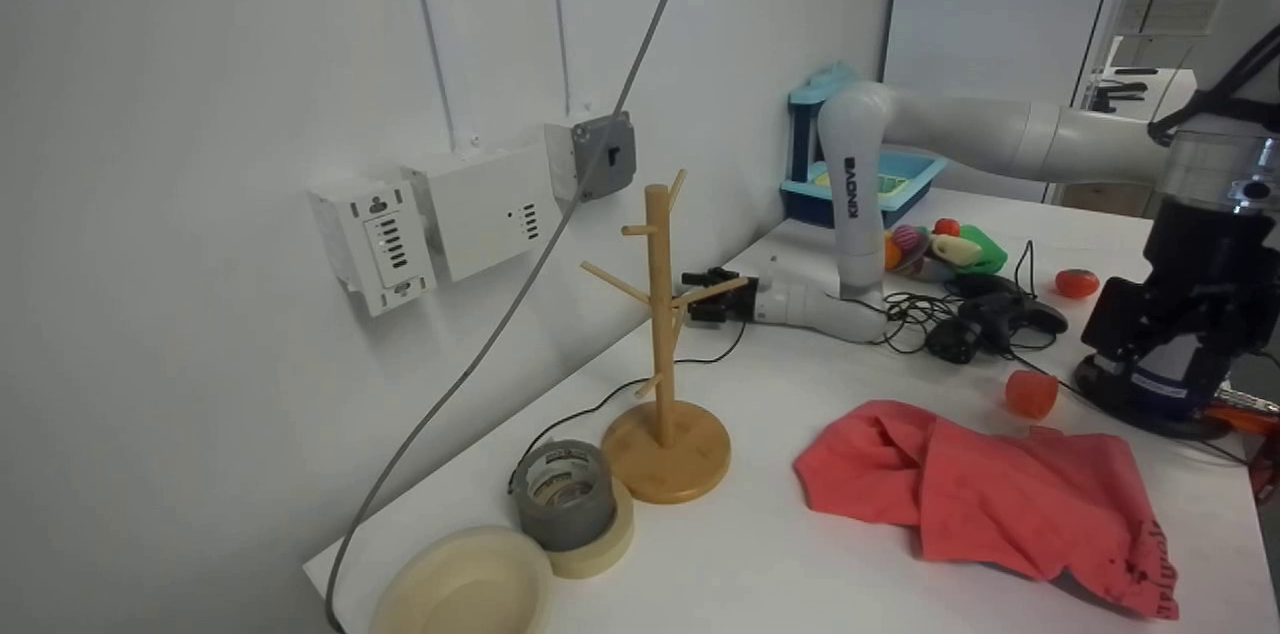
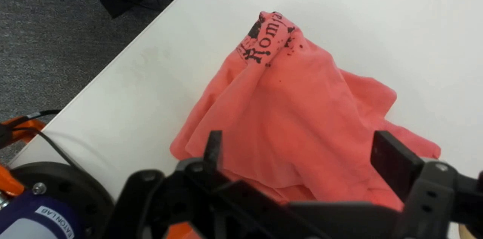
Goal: Pick up the orange sweater and put it back down
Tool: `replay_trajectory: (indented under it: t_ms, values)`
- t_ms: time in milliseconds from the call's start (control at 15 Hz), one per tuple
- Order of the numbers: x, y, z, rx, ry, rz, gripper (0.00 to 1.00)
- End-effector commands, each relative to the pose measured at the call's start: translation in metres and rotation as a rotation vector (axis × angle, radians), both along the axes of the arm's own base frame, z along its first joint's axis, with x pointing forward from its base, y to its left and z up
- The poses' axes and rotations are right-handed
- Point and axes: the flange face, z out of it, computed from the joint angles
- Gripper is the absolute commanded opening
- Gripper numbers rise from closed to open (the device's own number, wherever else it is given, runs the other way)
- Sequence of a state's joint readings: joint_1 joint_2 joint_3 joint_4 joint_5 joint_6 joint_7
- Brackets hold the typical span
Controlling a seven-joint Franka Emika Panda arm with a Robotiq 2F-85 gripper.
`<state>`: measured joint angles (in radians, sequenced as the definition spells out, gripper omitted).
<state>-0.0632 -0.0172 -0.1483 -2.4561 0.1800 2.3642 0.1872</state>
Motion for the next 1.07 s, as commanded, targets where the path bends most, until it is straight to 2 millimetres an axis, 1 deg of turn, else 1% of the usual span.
replay_trajectory:
  t_ms: [0, 333, 400, 600, 1000]
  values:
    - [0.0, 0.0, -0.001, 0.0, 0.002, 0.0, 1.0]
    - [0.0, 0.002, -0.001, 0.0, 0.003, 0.004, 1.0]
    - [0.0, 0.002, -0.005, 0.0, 0.005, -0.012, 1.0]
    - [-0.007, -0.002, -0.023, 0.007, 0.036, -0.075, 1.0]
    - [-0.025, -0.01, -0.069, 0.003, 0.094, -0.205, 1.0]
